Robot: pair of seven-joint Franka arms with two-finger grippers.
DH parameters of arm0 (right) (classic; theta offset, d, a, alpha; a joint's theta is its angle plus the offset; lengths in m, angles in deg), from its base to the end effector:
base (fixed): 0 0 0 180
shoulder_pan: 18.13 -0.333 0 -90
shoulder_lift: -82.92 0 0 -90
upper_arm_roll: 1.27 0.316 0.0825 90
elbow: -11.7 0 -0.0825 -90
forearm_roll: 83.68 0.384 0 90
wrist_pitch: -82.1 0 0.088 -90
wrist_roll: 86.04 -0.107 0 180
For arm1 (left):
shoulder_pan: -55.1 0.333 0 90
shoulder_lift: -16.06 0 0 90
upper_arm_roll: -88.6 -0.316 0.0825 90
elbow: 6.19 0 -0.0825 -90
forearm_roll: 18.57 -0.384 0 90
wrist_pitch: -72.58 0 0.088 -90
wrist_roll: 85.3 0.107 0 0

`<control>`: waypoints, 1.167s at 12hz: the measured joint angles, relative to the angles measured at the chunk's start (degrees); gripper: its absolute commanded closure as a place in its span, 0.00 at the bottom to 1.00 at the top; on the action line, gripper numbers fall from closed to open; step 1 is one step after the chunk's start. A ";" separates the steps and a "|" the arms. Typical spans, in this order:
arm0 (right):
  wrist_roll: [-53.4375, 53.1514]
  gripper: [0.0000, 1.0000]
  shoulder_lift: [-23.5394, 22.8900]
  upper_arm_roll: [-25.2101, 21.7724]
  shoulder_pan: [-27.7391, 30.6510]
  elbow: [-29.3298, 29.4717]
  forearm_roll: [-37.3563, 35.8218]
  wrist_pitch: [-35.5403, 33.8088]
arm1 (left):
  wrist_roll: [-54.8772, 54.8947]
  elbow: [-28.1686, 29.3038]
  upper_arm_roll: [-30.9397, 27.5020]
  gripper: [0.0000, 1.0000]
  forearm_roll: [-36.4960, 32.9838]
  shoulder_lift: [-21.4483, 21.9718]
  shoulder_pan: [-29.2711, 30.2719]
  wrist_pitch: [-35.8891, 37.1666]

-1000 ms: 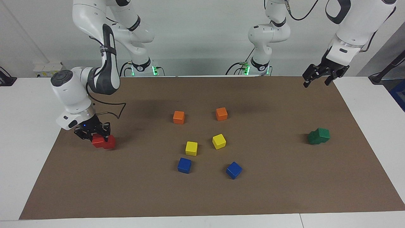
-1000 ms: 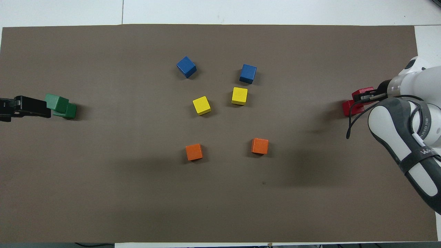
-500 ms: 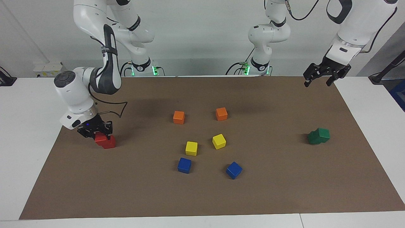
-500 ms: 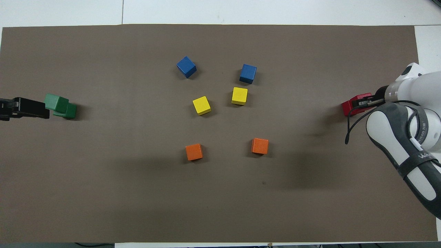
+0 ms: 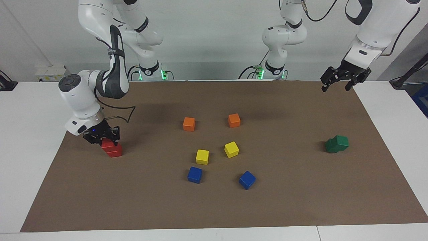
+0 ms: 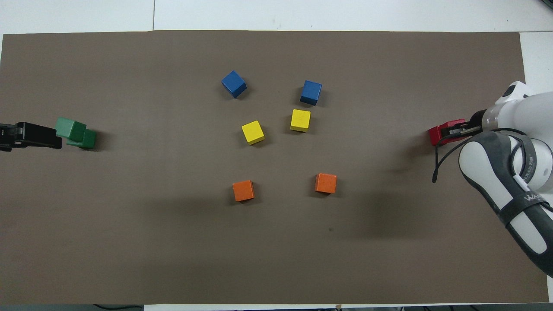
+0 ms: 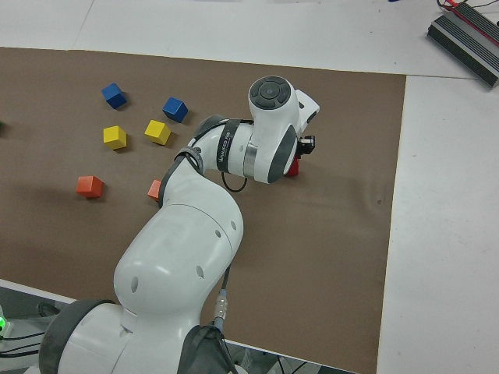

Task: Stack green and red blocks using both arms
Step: 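Open the right gripper on the red stack and draw it back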

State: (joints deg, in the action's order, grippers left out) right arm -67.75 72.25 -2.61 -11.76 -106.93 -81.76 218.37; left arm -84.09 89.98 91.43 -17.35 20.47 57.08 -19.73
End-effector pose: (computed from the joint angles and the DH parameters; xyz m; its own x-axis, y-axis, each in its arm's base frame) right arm 0.5841 -0.0784 0.3534 0.9793 0.1617 0.1218 0.1607 -0.9868 0.0175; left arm 0.5333 -0.0111 0.6189 0.9993 -0.0350 0.0099 -0.0351 -0.9992 0.0173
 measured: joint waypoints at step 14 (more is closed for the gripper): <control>0.00 0.00 0.11 0.15 -0.08 0.06 0.00 0.10 | 0.36 -0.26 -0.08 0.00 0.00 0.03 0.00 -0.01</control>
State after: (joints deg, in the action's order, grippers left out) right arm -67.75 72.36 -2.46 -11.84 -106.87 -81.76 218.47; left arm -83.73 89.72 91.35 -17.36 20.50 57.09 -19.74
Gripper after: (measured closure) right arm 0.000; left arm 0.000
